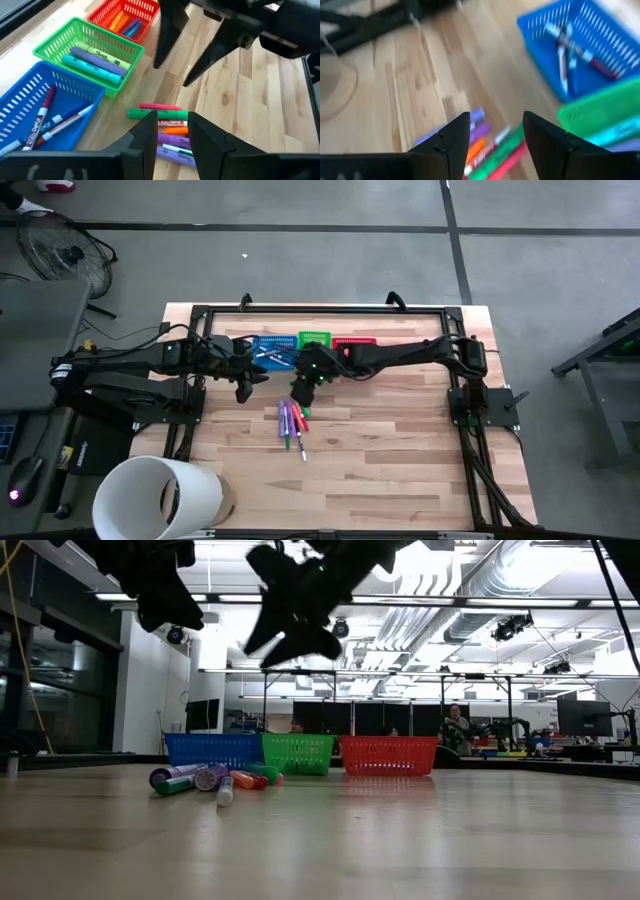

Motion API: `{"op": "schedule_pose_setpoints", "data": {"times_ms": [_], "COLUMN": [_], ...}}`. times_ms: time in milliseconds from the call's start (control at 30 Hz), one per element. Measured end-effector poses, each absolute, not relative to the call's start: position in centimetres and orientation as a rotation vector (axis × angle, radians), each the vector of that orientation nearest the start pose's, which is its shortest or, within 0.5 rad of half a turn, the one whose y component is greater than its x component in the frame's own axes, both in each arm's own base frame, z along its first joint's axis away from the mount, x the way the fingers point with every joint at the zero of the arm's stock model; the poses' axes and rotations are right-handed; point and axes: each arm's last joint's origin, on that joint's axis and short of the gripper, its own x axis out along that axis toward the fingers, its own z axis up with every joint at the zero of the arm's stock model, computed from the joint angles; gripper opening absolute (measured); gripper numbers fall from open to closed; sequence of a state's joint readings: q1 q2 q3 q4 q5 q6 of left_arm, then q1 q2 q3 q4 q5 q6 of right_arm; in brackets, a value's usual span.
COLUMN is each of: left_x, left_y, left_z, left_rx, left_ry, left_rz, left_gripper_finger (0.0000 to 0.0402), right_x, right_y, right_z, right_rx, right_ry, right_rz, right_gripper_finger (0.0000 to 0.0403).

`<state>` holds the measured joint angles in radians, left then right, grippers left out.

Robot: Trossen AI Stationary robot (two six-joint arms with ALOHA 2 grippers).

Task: Pick & Place Markers
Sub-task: Put the pink pen into the red bin

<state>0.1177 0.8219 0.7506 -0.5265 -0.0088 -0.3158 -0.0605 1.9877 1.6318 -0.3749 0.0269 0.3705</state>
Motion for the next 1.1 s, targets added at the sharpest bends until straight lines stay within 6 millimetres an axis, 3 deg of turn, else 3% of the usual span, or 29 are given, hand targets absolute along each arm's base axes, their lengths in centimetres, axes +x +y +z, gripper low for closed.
{"op": "schedule_pose_setpoints", "data": {"times_ms": [133,267,567,733,1100], "left_x": [16.7,15.3,9.8,8.1,8.2], "left_y": [2.0,1.9,1.7,1.5,1.5], "left_z": [28.5,29.0,31.5,32.0,31.8], "left_rx": [-0.332,-0.334,-0.360,-0.387,-0.301], "left_ry": [0.580,0.555,0.301,0.220,0.259], "left_rz": [0.211,0.236,0.373,0.368,0.354], "left_gripper_finger": [0.0105,0.0105,0.0105,0.0105,0.0105], "right_x": [46.6,47.9,48.6,49.0,49.1], "right_y": [-3.0,-3.3,-4.9,-4.8,-3.9], "right_z": [25.4,24.8,25.2,23.4,17.9], "right_rx": [0.317,0.293,0.485,0.550,0.676], "right_ry": [0.739,0.885,0.973,1.023,1.210], "right_rz": [-0.240,-0.288,-0.396,-0.427,-0.578], "right_gripper_finger": [0.0172,0.0172,0.0172,0.0172,0.0172]}}
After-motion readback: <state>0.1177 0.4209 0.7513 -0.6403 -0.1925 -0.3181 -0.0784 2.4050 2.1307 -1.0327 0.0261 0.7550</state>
